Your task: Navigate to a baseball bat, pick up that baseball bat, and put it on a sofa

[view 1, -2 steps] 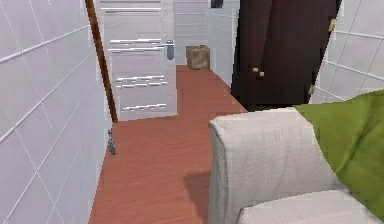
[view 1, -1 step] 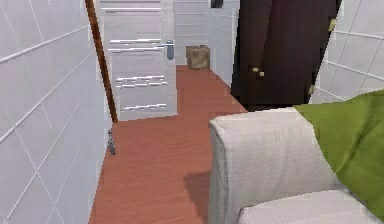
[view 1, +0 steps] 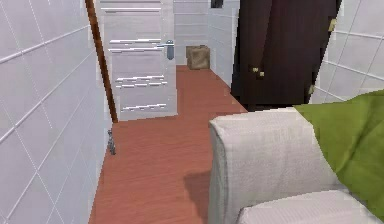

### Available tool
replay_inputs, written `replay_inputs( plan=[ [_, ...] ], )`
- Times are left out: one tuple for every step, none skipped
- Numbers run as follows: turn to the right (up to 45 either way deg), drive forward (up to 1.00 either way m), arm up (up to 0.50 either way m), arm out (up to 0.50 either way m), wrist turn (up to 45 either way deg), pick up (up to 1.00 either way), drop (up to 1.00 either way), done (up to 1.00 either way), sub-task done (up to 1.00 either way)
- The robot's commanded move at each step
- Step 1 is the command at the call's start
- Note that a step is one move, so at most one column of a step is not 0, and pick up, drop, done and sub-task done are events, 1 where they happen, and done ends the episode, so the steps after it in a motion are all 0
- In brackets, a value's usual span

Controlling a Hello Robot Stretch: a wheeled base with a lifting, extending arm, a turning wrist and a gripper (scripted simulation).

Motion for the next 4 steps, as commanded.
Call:
replay_inputs(
  plan=[
    [0.0,0.0,0.0,0.0,36.0,0.0,0.0,0.0,0.0],
    [0.0,0.0,-0.24,0.0,0.0,0.0,0.0,0.0,0.0],
    [0.0,0.0,-0.32,0.0,0.0,0.0,0.0,0.0,0.0],
    [0.0,0.0,0.0,0.0,0.0,0.0,1.0,0.0,0.0]
  ],
)
